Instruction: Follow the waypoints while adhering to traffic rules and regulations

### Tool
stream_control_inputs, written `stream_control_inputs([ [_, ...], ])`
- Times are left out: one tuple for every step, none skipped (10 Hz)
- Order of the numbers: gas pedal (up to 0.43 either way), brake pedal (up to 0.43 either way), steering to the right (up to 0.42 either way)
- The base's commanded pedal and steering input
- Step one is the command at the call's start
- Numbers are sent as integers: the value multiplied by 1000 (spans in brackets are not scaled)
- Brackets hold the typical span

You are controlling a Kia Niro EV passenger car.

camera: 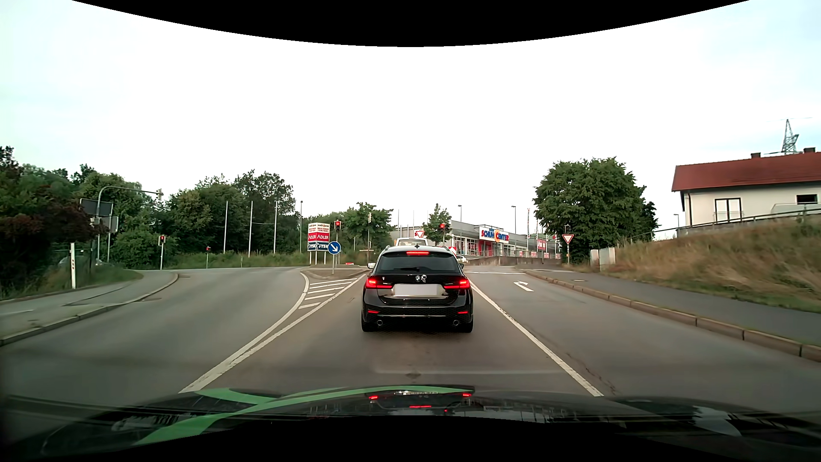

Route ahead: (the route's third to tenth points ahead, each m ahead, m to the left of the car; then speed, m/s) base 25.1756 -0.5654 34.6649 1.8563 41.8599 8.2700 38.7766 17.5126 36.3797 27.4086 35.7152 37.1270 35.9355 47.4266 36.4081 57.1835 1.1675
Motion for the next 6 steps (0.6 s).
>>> stream_control_inputs([
  [0, 110, -26],
  [0, 122, -26],
  [0, 134, -25],
  [0, 134, -25],
  [0, 134, -25],
  [0, 134, -24],
])
